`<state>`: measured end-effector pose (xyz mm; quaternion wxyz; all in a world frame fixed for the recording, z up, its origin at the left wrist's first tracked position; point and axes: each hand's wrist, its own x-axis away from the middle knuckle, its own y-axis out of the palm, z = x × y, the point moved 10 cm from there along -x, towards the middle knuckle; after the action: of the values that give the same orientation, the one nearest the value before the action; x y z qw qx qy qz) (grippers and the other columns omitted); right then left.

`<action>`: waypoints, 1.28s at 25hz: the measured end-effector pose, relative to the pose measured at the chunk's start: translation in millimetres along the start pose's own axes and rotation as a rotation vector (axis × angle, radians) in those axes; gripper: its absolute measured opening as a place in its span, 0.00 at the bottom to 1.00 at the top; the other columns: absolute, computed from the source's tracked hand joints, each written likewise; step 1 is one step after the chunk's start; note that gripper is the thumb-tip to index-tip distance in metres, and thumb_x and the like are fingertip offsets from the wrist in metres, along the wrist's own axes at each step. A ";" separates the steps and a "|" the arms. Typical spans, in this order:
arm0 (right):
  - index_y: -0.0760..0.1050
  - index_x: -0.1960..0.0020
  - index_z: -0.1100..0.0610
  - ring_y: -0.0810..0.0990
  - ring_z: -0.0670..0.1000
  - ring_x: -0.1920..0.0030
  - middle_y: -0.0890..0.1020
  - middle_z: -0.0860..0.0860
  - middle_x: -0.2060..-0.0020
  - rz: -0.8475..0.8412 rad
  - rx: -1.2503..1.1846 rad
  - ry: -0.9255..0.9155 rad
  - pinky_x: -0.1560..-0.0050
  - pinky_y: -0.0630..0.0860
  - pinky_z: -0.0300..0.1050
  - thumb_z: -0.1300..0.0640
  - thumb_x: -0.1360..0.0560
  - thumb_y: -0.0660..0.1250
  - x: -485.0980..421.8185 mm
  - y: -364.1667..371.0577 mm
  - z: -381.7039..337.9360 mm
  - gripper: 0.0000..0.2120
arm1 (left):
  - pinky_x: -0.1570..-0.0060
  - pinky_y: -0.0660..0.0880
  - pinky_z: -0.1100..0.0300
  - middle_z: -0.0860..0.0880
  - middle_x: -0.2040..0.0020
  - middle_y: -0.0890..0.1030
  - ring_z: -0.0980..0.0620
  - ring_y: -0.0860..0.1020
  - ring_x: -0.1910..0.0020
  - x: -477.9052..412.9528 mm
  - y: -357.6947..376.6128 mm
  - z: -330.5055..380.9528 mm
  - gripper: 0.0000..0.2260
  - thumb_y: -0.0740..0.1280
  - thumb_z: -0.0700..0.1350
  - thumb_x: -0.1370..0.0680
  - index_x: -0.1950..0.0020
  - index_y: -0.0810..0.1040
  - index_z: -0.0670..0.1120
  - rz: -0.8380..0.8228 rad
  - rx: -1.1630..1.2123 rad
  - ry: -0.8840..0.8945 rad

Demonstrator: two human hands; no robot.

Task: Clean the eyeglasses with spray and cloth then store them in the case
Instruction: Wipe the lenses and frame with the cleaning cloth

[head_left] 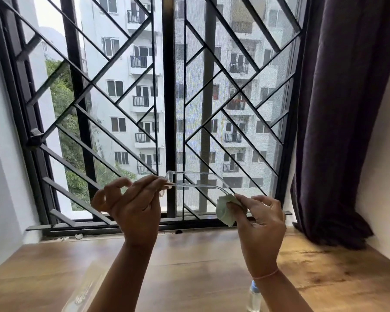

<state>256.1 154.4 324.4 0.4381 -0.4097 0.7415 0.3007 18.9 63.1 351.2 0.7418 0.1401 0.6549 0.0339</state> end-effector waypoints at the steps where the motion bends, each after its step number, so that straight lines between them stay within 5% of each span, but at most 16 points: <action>1: 0.79 0.54 0.45 0.73 0.47 0.57 0.72 0.20 0.55 0.003 -0.013 0.001 0.55 0.73 0.66 0.50 0.34 0.68 0.5 -2.1 0.5 0.09 | 0.43 0.63 0.62 0.56 0.59 0.83 0.55 0.70 0.53 0.0 -0.9 0.0 0.02 0.71 0.46 0.27 0.58 0.84 0.52 0.004 0.003 -0.014; 3: 0.78 0.53 0.46 0.74 0.50 0.57 0.73 0.21 0.55 0.003 -0.039 0.025 0.55 0.74 0.65 0.52 0.34 0.70 2.5 -6.5 5.3 0.09 | 0.41 0.59 0.69 0.53 0.60 0.84 0.62 0.69 0.51 3.1 0.2 -5.8 0.03 0.71 0.46 0.28 0.60 0.84 0.48 0.000 0.042 -0.064; 4: 0.78 0.54 0.46 0.75 0.52 0.58 0.74 0.23 0.56 0.002 -0.052 0.054 0.55 0.75 0.62 0.54 0.35 0.71 4.1 -8.7 11.3 0.10 | 0.41 0.62 0.65 0.52 0.60 0.84 0.62 0.69 0.50 7.0 2.3 -14.0 0.04 0.71 0.47 0.28 0.59 0.84 0.48 -0.009 0.076 -0.119; 7: 0.79 0.55 0.47 0.77 0.49 0.60 0.79 0.38 0.64 0.004 -0.088 0.180 0.56 0.74 0.38 0.55 0.37 0.74 14.8 -14.9 35.3 0.12 | 0.50 0.69 0.41 0.53 0.60 0.84 0.47 0.76 0.54 23.7 7.7 -41.1 0.03 0.72 0.47 0.30 0.58 0.84 0.50 -0.055 0.157 -0.326; 9: 0.80 0.57 0.47 0.77 0.42 0.62 0.79 0.44 0.66 -0.027 -0.102 0.281 0.60 0.70 0.27 0.58 0.38 0.76 32.4 -15.8 56.9 0.12 | 0.51 0.70 0.47 0.53 0.62 0.83 0.41 0.76 0.57 34.1 6.7 -51.9 0.04 0.73 0.45 0.32 0.60 0.84 0.46 -0.059 0.171 -0.415; 11: 0.82 0.58 0.49 0.77 0.40 0.64 0.81 0.46 0.67 -0.102 -0.069 0.343 0.62 0.70 0.28 0.65 0.37 0.76 59.2 -12.5 78.5 0.14 | 0.52 0.68 0.61 0.62 0.61 0.82 0.40 0.75 0.56 41.4 5.8 -58.6 0.07 0.73 0.46 0.33 0.60 0.84 0.44 -0.050 0.229 -0.490; 13: 0.83 0.60 0.50 0.78 0.43 0.63 0.83 0.50 0.68 -0.186 0.026 0.307 0.60 0.71 0.28 0.64 0.38 0.76 90.7 -10.2 95.7 0.12 | 0.53 0.67 0.66 0.71 0.62 0.79 0.43 0.74 0.55 49.8 6.0 -62.6 0.07 0.73 0.46 0.34 0.59 0.83 0.45 -0.053 0.282 -0.542; 18: 0.74 0.68 0.51 0.77 0.45 0.73 0.82 0.53 0.71 -0.507 0.301 0.388 0.71 0.68 0.33 0.54 0.42 0.76 183.0 1.5 144.2 0.11 | 0.54 0.72 0.57 0.70 0.63 0.80 0.41 0.75 0.54 64.6 11.5 -67.1 0.09 0.73 0.42 0.36 0.59 0.82 0.54 -0.070 0.421 -0.669; 21: 0.68 0.71 0.54 0.72 0.45 0.80 0.84 0.54 0.53 -0.605 0.401 0.460 0.78 0.67 0.37 0.57 0.46 0.80 216.4 -4.6 161.3 0.19 | 0.51 0.74 0.45 0.62 0.65 0.82 0.35 0.75 0.52 81.8 21.9 -79.0 0.09 0.72 0.45 0.38 0.63 0.83 0.59 -0.058 0.566 -0.847; 25: 0.61 0.64 0.53 0.69 0.51 0.84 0.76 0.52 0.80 -0.752 0.466 0.434 0.81 0.59 0.39 0.65 0.58 0.82 232.4 2.7 175.7 0.35 | 0.54 0.75 0.51 0.56 0.68 0.83 0.40 0.78 0.57 106.2 30.8 -86.7 0.09 0.72 0.43 0.42 0.66 0.84 0.55 -0.028 0.767 -1.064; 28: 0.66 0.61 0.53 0.73 0.52 0.81 0.75 0.53 0.79 -0.756 0.510 0.482 0.81 0.61 0.38 0.65 0.56 0.82 244.7 -4.3 190.2 0.32 | 0.56 0.75 0.60 0.55 0.70 0.83 0.51 0.79 0.63 121.3 28.4 -87.7 0.13 0.70 0.34 0.40 0.67 0.84 0.53 -0.022 0.804 -1.150; 32: 0.74 0.74 0.50 0.75 0.48 0.76 0.76 0.50 0.80 -0.785 0.564 0.327 0.75 0.66 0.37 0.62 0.54 0.82 251.5 -4.3 193.7 0.19 | 0.62 0.75 0.68 0.54 0.70 0.83 0.58 0.80 0.68 132.0 25.9 -81.3 0.22 0.65 0.24 0.35 0.68 0.84 0.52 -0.041 0.833 -1.188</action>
<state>267.4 221.7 14.3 0.4897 -0.5648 0.6430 -0.1667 -39.0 132.0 222.4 0.8578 0.3937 0.1024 -0.3141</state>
